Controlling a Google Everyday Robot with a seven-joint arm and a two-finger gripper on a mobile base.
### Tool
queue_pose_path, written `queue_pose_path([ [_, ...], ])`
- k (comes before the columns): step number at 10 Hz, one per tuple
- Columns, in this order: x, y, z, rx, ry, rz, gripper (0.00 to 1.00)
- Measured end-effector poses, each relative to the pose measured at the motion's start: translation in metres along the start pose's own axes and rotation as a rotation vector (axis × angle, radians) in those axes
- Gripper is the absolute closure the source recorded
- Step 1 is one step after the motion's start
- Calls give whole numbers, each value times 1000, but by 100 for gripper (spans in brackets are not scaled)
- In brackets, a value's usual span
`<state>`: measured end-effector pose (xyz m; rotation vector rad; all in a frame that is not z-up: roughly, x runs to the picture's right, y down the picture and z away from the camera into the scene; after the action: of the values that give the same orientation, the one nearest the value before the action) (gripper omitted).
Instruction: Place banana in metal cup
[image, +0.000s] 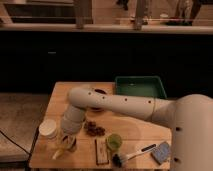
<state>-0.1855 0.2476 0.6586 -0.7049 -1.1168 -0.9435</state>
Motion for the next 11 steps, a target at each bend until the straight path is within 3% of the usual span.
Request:
queue_pose_path([
  [8,6,-1,-3,121,-159,28,100],
  [11,8,-4,-2,142,-206,26,100],
])
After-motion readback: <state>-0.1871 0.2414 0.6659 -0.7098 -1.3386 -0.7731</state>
